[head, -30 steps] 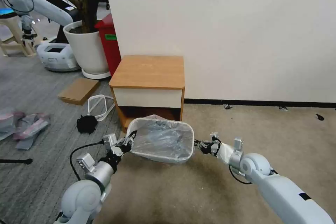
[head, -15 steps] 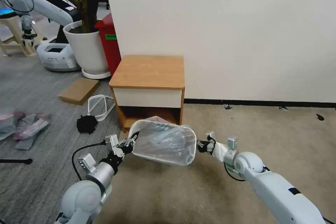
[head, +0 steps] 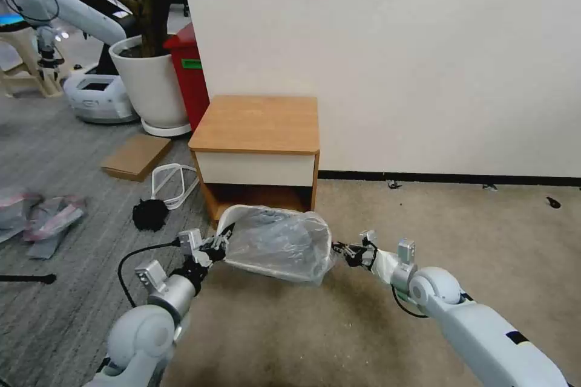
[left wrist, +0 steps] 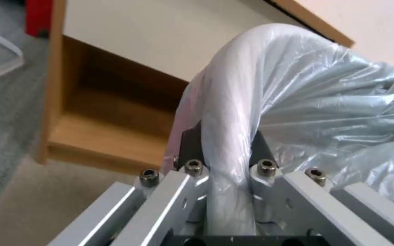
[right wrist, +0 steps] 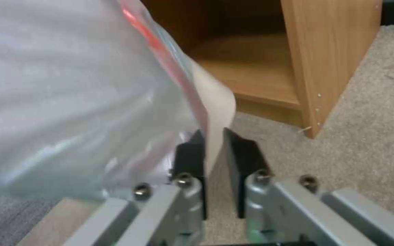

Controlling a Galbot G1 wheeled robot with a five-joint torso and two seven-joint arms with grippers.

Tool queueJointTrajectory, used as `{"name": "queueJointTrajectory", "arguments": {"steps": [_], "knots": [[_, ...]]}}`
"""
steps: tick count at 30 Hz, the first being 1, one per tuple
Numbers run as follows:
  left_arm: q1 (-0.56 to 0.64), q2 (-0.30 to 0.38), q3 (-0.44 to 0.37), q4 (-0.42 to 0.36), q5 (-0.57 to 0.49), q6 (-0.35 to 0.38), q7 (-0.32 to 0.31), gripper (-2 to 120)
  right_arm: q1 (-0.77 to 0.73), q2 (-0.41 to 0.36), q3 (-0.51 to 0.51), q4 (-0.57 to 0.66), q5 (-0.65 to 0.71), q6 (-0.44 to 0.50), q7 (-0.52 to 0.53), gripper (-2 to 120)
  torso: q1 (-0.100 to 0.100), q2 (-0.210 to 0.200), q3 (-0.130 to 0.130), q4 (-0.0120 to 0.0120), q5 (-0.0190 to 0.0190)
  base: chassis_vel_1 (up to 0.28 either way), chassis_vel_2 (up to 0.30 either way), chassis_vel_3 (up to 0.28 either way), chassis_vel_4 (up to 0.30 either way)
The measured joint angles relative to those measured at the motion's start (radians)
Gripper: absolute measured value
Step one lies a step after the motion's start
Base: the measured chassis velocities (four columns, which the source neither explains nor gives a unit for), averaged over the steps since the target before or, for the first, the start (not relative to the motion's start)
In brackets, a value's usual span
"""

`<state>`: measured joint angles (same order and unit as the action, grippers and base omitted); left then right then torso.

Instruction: Pick up the garbage bag from the table and place it over the trash can.

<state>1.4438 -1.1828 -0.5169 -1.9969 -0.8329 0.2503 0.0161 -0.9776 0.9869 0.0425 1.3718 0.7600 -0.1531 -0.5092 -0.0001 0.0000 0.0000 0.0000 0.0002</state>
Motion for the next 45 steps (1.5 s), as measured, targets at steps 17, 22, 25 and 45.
{"name": "queueJointTrajectory", "arguments": {"steps": [17, 22, 25, 45], "knots": [[-0.02, -0.017, 0.0, 0.029, 0.073, -0.026, -0.038, 5, -0.111, -0.032, 0.146, 0.095, -0.115, 0.055, 0.074, 82, 0.0, 0.0, 0.0, 0.0, 0.0, 0.0, 0.0, 0.0, 0.0], [-0.023, -0.027, 0.01, 0.037, 0.118, -0.032, -0.041, 5, -0.165, -0.074, 0.233, 0.224, -0.183, 0.068, 0.089, 99, 0.0, 0.0, 0.0, 0.0, -0.0002, 0.0, 0.0, 0.0, 0.0], [-0.024, -0.03, 0.016, 0.04, 0.148, -0.038, -0.044, 5, -0.186, -0.094, 0.264, 0.306, -0.217, 0.069, 0.095, 106, 0.0, 0.0, 0.0, -0.0001, -0.0001, 0.0, 0.0, 0.0, 0.0], [-0.007, -0.051, 0.08, -0.004, 0.386, -0.052, -0.066, 5, -0.179, -0.208, 0.152, 0.784, -0.401, -0.039, 0.1, 104, 0.0, 0.0, 0.0, 0.0001, -0.0002, 0.0, 0.0, 0.0, 0.0]]}}
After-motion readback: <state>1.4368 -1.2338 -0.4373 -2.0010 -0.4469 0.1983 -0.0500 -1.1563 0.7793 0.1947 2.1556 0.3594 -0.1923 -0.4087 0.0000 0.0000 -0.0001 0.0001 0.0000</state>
